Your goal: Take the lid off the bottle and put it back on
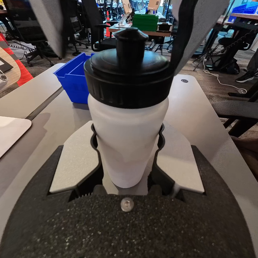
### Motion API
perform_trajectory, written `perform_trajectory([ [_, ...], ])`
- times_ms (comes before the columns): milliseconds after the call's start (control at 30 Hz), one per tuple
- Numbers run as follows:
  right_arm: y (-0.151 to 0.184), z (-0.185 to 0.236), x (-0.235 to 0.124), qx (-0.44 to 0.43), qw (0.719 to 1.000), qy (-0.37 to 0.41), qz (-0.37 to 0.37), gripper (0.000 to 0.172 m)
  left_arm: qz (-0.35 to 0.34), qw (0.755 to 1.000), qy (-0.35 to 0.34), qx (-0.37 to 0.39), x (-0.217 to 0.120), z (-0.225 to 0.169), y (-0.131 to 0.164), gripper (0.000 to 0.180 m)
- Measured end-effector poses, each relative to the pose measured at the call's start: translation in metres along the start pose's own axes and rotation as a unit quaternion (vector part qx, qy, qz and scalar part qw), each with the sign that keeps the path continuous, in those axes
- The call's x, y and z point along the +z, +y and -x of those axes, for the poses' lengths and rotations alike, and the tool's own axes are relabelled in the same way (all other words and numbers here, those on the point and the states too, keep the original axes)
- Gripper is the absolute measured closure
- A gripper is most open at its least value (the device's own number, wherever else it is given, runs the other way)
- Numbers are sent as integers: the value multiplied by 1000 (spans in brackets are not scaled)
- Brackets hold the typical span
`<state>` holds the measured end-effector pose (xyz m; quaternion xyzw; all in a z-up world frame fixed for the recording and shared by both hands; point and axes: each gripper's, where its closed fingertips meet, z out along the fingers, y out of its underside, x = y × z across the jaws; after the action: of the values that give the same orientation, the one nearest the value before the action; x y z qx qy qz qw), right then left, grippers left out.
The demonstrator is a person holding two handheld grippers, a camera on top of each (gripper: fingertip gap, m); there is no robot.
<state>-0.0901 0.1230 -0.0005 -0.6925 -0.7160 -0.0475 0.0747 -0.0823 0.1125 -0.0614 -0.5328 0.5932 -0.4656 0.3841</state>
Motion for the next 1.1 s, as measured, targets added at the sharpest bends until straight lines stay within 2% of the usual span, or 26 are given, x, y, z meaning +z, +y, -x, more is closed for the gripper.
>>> perform_trajectory([
  [67,-7,9,3,-40,998,-34,-33,86,0,1000,0,0,0,0,0,96],
  [233,-13,5,10,-20,998,-56,-30,97,0,1000,1,0,0,0,0,96],
  [400,-12,5,10,117,991,-64,1,97,0,1000,0,0,0,0,0,96],
  [567,-9,8,12,255,965,-5,63,96,4,1000,3,6,1,-3,0,96],
  [633,-10,8,14,279,957,19,77,94,4,1000,3,5,1,-3,0,96],
  [767,-10,5,13,242,968,12,68,92,3,1000,2,2,1,-2,0,96],
  [800,-8,3,10,218,974,8,65,84,4,1000,2,3,1,-2,0,96],
  [900,1,-2,-2,77,996,12,32,72,2,1000,2,1,1,-2,0,96],
  [1000,1,-1,-7,-27,999,-2,-25,95,1,1000,4,1,1,-2,1,96],
  [1100,-12,6,-6,-40,994,-55,-83,96,0,1000,5,-1,1,-2,1,96],
])
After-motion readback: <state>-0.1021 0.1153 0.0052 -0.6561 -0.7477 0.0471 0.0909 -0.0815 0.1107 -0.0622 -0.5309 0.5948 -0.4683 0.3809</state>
